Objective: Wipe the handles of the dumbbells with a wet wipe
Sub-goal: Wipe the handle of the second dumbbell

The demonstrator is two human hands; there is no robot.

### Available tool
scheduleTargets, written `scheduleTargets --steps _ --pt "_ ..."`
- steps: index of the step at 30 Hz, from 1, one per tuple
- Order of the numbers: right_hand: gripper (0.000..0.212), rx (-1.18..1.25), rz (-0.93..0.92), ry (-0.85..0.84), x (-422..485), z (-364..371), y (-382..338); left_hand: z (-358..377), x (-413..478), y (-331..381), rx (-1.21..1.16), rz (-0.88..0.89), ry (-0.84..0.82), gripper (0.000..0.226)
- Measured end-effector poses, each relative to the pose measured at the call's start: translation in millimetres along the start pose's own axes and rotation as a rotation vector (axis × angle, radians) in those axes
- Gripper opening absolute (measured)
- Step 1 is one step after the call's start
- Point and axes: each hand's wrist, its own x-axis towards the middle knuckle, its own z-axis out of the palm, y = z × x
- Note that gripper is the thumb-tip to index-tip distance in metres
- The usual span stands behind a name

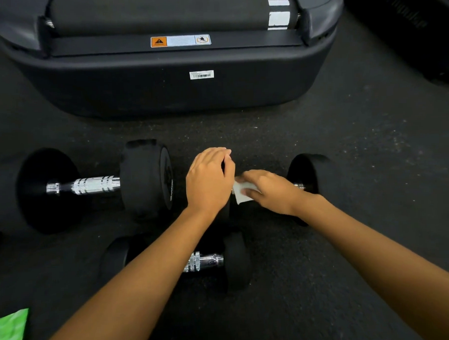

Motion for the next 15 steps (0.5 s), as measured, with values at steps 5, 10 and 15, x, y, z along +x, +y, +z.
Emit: scheduleTargets --steps 5,10,15 --pt "0.037 -0.056 -0.018 0.161 -2.0 14.2 -4.3 0.0 0.7 -0.3 0.000 -0.003 0.006 0.029" --pt "0.043 -0.205 -0.116 0.226 -2.9 25.0 -6.7 -0.5 0.8 1.2 0.004 0.003 0.009 0.029" --pt "0.045 -0.249 -0.114 0.267 -15.2 19.1 4.7 0.5 -0.8 0.1 0.006 0.013 0.026 0.028"
